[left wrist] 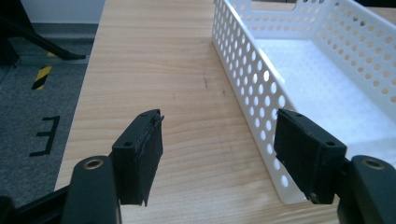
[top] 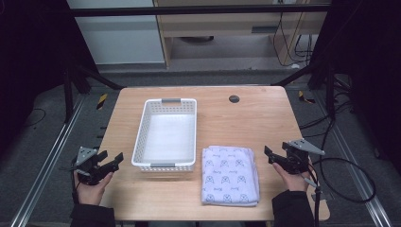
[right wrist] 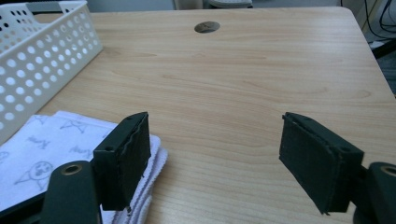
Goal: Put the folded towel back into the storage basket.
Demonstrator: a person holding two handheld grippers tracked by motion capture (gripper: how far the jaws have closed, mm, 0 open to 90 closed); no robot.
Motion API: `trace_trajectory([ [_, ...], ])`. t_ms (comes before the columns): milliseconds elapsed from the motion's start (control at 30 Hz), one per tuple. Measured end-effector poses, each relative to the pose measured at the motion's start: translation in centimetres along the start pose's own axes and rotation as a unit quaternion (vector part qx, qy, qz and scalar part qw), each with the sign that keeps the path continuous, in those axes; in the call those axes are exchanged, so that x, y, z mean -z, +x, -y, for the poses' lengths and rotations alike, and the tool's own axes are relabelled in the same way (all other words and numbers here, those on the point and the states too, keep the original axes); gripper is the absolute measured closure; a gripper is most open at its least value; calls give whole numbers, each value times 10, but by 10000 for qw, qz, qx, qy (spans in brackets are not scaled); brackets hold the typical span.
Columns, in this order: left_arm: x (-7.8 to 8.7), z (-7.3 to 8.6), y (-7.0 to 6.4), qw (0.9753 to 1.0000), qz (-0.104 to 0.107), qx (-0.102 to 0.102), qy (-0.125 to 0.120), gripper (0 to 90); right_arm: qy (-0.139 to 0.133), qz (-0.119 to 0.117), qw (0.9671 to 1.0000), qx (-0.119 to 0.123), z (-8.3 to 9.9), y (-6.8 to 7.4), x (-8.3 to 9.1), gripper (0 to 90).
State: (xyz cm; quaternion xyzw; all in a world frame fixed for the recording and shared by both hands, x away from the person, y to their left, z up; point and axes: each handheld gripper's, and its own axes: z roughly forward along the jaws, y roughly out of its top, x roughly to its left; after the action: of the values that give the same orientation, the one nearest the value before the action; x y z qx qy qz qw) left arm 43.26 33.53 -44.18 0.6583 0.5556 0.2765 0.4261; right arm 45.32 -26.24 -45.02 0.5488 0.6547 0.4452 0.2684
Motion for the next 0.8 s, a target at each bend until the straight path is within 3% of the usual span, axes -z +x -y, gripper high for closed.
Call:
trace_trajectory([
  [333,9,-6,-20,9994,178,-148,-270,305,-136,-78,9999,-43,-8,-1,14,237],
  [533,11,-8,-31,9989,270,-204,-322,301,-191,-156,9997,-77,-13,0,20,241],
  [800,13,-11,-52,9976,523,-325,-303,300,-160,-264,9995,72,-19,5,27,246],
])
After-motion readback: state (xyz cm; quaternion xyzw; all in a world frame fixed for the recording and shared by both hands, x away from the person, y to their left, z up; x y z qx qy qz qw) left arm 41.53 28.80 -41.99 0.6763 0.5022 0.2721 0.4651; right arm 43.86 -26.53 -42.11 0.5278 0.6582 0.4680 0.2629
